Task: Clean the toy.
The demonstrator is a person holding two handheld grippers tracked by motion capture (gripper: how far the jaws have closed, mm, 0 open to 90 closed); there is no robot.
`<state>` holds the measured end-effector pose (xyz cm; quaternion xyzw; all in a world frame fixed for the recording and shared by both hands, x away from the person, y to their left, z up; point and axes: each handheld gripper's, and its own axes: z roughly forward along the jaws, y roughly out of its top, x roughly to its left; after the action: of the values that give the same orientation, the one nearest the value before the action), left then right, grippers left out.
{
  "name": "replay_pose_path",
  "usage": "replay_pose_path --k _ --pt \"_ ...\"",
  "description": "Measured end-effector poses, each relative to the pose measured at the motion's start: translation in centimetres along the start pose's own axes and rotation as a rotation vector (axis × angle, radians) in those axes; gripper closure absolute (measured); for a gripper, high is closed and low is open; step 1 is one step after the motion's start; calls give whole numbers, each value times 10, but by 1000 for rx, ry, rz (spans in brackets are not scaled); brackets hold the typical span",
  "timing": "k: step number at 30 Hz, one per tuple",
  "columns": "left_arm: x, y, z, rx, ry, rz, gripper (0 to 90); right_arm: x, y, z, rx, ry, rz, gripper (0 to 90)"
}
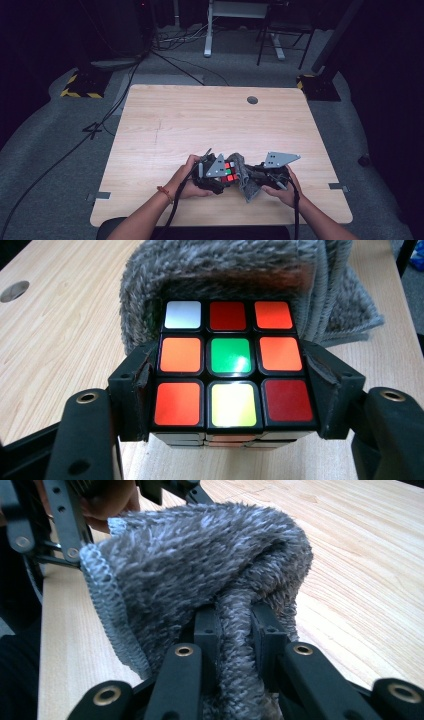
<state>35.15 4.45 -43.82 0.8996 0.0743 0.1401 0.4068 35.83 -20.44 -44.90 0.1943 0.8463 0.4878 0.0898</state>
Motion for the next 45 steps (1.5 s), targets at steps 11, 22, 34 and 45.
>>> replay_pose_path --k 11,22,34,45 --pt "2 3 -8 -41 -5 -7 333 -2 -6 13 91 10 1 770" --pt "3 5 -16 -92 -4 -19 333 -2 -12 24 185 26 3 766" --pt "-5 4 -2 -25 -34 18 332 0 13 -17 -51 3 -2 770" --pt "-7 3 -1 -20 -32 21 333 6 13 -12 -32 2 -18 771"
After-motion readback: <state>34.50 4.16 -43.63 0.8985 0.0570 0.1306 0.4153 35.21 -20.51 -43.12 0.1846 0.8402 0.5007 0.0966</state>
